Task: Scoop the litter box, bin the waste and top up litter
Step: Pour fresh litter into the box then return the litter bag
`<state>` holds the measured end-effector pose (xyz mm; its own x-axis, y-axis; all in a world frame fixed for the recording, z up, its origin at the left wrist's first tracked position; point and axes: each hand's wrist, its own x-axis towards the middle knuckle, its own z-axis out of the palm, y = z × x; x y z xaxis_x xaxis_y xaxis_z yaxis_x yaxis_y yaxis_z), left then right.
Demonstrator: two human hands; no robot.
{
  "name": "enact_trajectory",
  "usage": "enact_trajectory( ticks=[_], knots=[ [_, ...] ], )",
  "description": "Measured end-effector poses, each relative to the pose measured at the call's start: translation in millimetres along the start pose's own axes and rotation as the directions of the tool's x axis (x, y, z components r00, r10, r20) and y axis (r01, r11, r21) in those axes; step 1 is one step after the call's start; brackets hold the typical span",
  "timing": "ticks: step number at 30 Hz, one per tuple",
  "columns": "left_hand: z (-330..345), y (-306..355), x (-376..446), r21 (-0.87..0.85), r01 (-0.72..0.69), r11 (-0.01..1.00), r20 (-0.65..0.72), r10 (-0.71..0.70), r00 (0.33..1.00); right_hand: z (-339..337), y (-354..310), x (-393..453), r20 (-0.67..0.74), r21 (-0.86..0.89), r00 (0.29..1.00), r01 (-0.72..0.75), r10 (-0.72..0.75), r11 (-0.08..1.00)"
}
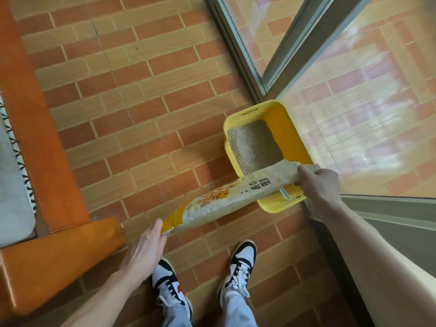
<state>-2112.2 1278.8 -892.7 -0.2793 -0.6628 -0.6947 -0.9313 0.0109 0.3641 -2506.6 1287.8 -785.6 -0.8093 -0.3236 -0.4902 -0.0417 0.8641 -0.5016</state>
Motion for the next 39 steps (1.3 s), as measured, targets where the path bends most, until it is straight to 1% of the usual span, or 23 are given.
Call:
enact_trajectory(
  ticks=[3,6,10,17,22,29,32,34,37,39],
  knots=[
    [-12,6,0,0.038,-0.009,0.999,-0.008,0.009,1.0,-2,-1,6,0.018,-0.072,1.0,0.019,-0.017,0.997],
    [-24,14,-2,0.07,-0.031,0.997,-0.006,0.031,0.999,-6,-5,10,0.033,-0.098,0.998,0.054,-0.051,0.994],
    [-40,18,-6,0.091,-0.082,0.993,-0.008,0.083,0.997,-7,-7,20,0.063,-0.138,0.996,0.068,-0.06,0.988],
    [-67,29,-2,0.105,-0.112,0.988,-0.057,0.118,0.991,-1,-11,42,0.107,-0.166,0.994,0.011,0.007,0.986],
    [-80,39,-1,0.113,-0.1,0.989,-0.082,0.109,0.991,5,-16,54,0.11,-0.145,0.993,-0.023,0.039,0.989],
    [-96,47,0,0.028,-0.066,0.997,-0.136,0.07,0.988,11,-32,66,0.125,-0.057,0.989,-0.065,0.072,0.996],
    [-108,49,5,0.043,-0.089,0.995,-0.136,0.094,0.986,12,-30,73,0.121,-0.044,0.987,-0.104,0.109,0.994],
    [-114,48,7,0.044,-0.117,0.992,-0.137,0.122,0.983,13,-25,73,0.112,-0.038,0.988,-0.101,0.105,0.994],
    [-121,49,12,0.043,-0.152,0.987,-0.176,0.157,0.972,18,-18,79,0.125,-0.039,0.986,-0.107,0.112,0.993],
    [-122,51,16,0.075,-0.171,0.982,-0.16,0.182,0.97,19,-10,82,0.1,-0.049,0.989,-0.105,0.11,0.993]
  ],
)
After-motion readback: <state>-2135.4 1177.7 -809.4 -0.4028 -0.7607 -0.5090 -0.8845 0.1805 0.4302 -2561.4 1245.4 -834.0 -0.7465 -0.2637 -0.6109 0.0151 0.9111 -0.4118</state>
